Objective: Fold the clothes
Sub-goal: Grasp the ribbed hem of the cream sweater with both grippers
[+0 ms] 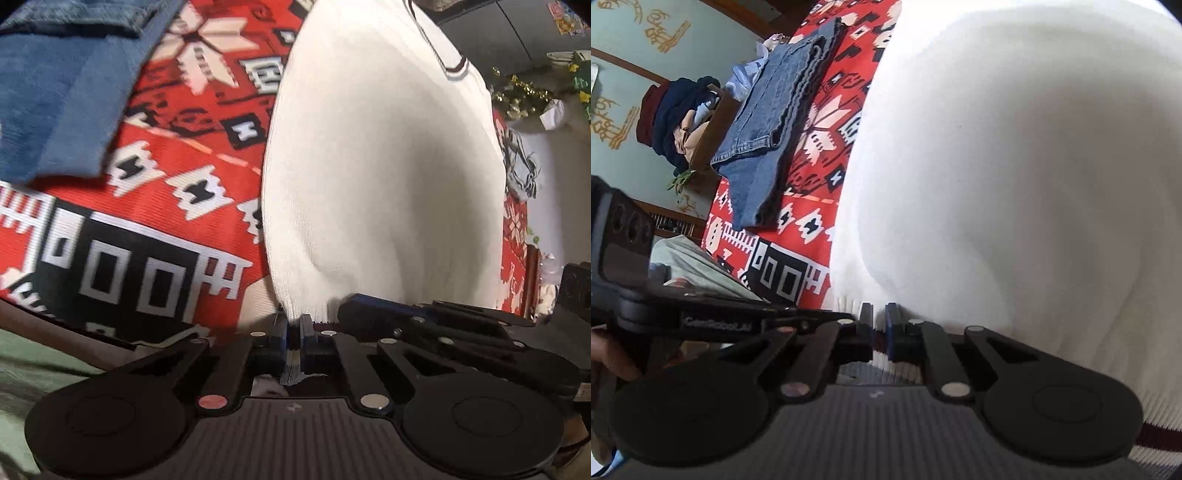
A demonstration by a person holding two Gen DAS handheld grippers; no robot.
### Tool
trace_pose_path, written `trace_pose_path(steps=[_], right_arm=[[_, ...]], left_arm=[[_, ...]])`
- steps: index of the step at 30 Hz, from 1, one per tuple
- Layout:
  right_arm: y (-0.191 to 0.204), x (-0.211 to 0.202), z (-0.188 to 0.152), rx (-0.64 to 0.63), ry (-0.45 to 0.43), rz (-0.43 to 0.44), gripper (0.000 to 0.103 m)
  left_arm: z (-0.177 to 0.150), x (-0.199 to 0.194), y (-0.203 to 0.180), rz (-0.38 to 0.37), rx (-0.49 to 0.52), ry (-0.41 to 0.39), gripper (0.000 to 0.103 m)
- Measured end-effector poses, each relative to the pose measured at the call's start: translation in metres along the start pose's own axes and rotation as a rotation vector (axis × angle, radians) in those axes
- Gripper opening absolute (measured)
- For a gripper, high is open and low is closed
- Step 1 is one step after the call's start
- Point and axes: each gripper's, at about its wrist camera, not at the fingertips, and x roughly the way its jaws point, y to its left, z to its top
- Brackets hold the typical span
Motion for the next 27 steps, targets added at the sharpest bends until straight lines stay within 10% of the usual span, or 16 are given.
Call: trace_pose_path(steps=[7,27], right_arm=[[0.002,0.008,0.001,-0.006,0.025,-0.009,0.001],[-0.167,-0.171,-0.105,0.416,-0.089,-0.393,0.021]], left_arm=[[0.004,0.005,0.001,0.07,0.02,0.035,0.006],[0.021,0.01,-0.014,0.078,0.109,0.128,0.03]])
